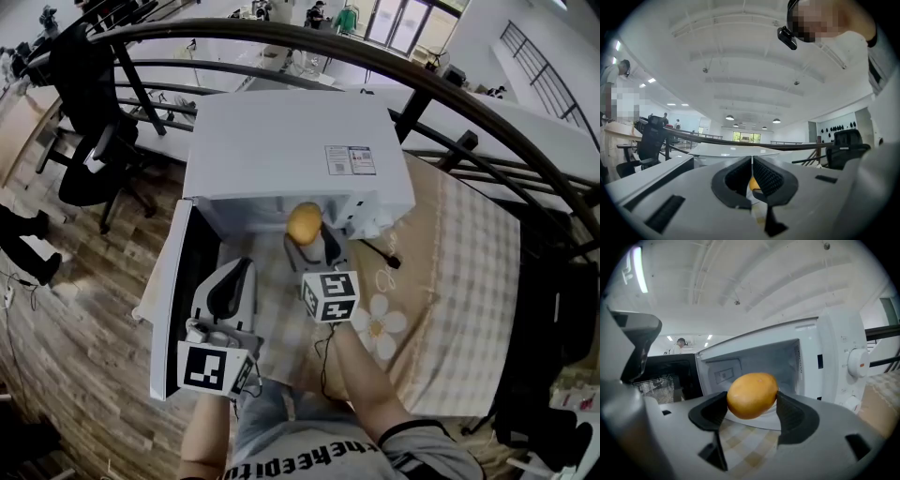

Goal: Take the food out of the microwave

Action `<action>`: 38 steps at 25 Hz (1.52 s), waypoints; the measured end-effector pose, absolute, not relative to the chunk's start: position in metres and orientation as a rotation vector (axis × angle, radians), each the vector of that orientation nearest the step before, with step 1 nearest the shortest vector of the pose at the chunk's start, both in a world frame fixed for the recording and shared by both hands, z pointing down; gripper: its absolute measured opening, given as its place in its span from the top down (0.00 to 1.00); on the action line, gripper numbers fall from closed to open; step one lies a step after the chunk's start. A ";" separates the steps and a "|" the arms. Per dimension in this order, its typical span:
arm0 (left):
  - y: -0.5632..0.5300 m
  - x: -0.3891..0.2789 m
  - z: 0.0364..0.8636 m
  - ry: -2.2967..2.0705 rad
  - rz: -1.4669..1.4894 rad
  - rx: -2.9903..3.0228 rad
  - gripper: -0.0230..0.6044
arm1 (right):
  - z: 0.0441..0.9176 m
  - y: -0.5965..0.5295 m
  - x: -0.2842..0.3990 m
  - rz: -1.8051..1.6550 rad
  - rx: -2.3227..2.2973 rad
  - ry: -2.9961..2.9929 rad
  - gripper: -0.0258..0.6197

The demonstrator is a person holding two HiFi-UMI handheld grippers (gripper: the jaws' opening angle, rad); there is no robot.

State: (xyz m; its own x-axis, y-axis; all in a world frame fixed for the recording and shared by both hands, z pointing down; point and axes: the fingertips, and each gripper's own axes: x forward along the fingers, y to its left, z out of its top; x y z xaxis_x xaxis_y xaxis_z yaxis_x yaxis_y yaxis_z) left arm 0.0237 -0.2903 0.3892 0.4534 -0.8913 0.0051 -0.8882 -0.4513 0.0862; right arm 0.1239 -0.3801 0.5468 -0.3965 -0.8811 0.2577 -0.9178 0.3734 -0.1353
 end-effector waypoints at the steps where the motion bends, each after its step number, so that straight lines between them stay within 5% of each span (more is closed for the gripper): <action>1: -0.289 0.024 0.388 -1.600 -0.063 2.616 0.94 | 0.544 -0.377 0.124 0.386 1.639 -2.486 0.45; 38: -0.256 0.033 0.351 -1.461 -0.095 2.732 0.94 | 0.456 -0.283 0.154 0.337 1.779 -2.498 0.46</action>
State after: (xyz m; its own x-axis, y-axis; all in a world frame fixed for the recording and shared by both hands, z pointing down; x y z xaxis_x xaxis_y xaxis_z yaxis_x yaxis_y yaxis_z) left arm 0.0332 -0.2559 0.3509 0.5539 -0.8319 -0.0341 -0.8293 -0.5549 0.0661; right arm 0.1537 -0.2831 0.4564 -0.3339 -0.9269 0.1713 -0.9392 0.3117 -0.1442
